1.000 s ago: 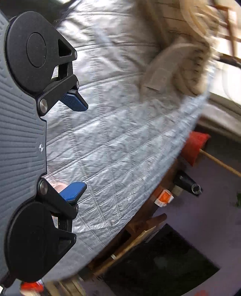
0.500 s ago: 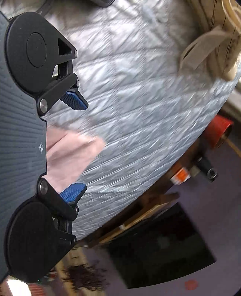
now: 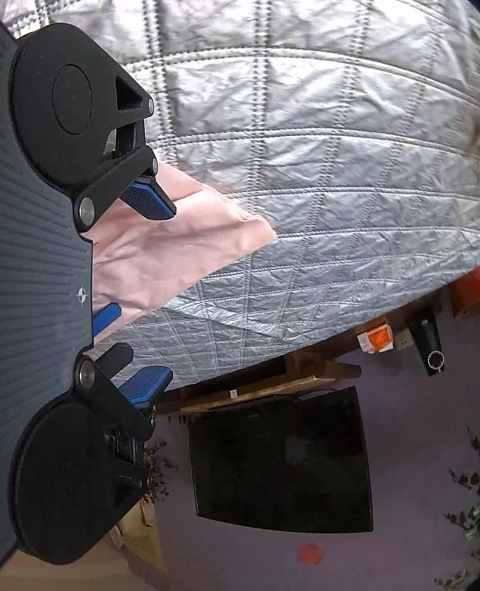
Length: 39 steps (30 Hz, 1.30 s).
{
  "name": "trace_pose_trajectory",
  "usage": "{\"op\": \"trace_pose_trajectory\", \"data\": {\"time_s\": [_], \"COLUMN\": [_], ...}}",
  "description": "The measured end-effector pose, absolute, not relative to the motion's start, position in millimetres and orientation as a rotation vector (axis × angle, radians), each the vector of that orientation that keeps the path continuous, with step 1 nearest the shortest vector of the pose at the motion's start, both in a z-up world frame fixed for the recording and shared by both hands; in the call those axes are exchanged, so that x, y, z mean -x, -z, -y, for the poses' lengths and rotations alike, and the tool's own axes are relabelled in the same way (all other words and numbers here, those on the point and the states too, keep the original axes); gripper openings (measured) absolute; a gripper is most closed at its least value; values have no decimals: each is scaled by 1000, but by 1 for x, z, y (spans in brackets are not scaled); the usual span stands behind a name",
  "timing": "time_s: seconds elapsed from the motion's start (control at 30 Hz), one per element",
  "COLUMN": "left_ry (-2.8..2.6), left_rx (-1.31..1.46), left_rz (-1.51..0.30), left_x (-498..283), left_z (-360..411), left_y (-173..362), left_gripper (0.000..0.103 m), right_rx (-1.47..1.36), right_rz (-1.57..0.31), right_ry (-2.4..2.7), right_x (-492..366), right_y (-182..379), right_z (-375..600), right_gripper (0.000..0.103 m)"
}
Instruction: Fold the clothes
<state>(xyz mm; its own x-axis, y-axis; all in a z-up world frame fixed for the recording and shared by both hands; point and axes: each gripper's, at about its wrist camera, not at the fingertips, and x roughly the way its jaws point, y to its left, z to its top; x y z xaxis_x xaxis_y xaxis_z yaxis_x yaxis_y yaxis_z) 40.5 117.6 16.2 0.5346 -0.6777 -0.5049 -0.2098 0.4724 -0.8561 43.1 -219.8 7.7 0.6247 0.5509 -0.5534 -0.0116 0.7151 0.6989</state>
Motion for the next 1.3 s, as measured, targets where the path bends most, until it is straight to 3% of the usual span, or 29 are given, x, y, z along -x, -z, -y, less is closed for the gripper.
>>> {"op": "trace_pose_trajectory", "data": {"time_s": [0.27, 0.9, 1.3], "left_ry": [357, 452, 474], "left_rx": [1118, 1414, 1331], "left_rz": [-1068, -948, -980], "left_x": [-39, -51, -78], "left_z": [-105, -104, -78], "left_y": [3, 31, 29], "left_gripper": [90, 91, 91], "right_rx": [-714, -887, -867], "right_rz": [-839, -828, -829], "right_ry": [-363, -439, -429], "right_x": [-42, -45, -44], "right_y": [-9, 1, 0], "right_z": [219, 219, 215], "right_gripper": [103, 103, 103]}}
